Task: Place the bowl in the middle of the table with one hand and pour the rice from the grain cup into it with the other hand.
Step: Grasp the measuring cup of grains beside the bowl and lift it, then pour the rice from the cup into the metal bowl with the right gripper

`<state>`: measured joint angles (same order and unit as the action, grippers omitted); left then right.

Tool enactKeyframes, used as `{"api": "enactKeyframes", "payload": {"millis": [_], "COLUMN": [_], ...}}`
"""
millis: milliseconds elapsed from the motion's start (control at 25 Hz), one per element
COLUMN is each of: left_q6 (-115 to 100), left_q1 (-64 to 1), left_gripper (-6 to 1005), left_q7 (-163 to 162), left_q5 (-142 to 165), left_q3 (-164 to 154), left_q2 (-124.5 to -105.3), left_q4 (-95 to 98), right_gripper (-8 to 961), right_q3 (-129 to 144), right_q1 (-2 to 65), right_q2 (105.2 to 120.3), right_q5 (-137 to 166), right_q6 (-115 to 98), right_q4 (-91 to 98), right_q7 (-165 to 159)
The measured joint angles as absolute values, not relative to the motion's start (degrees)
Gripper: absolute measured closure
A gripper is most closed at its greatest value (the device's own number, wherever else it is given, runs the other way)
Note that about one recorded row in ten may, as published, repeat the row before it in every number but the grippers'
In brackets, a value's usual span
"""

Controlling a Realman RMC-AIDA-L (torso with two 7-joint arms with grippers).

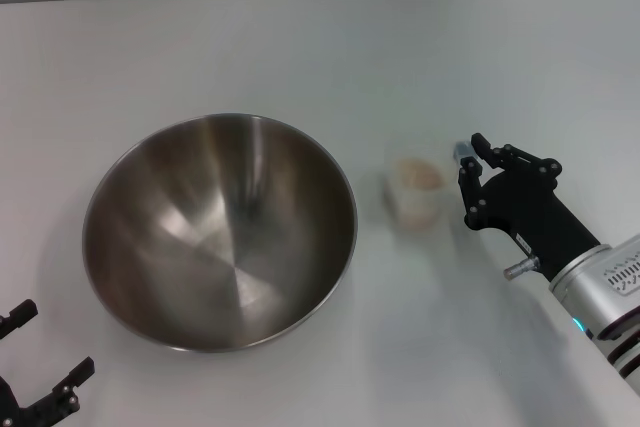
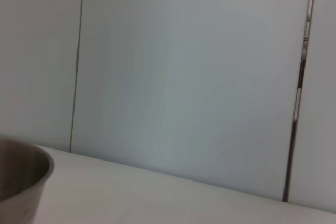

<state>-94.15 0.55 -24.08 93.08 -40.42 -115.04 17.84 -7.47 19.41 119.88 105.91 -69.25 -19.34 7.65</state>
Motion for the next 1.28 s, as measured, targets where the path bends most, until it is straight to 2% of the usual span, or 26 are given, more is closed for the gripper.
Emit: {"api": "enactKeyframes", "payload": {"millis": [120,320,800,1040,1280], "left_q6": [-94.0,-93.9,-93.8,-93.8,-94.0], "left_q1": [0.5,0.4,0.5,0.3,0.1], "left_gripper": [140,140,140,140,140], "left_q7": [-24.1,-24.1,-24.2,-24.3,-24.3], "left_q5": [93.1,93.1,93.6,94.5,94.6], "left_q3": [-40.5,-40.5,-40.5,-40.5,-40.5], "left_q2": [-115.04,-115.04,-115.09,-115.37,-115.4], "left_q4": [17.8,17.8,17.8,17.8,17.8], "right_gripper": [722,911,931,931,932], "right_q3": [-7.5,-7.5,-6.0,-5.9,-5.7], "right_q1": [19.6,19.7,19.6,24.6,25.6], "right_q2": [119.88,119.89,119.88,119.88,119.88], "right_q5": [105.8,105.8,107.9,111.0,117.7], "right_q6": [-69.2,-69.9,-83.8,-82.7,-78.8], "right_q4": [-19.3,-19.3,-22.6,-30.5,-35.2], "right_q7": [7.6,7.6,16.1,36.3,61.2]}}
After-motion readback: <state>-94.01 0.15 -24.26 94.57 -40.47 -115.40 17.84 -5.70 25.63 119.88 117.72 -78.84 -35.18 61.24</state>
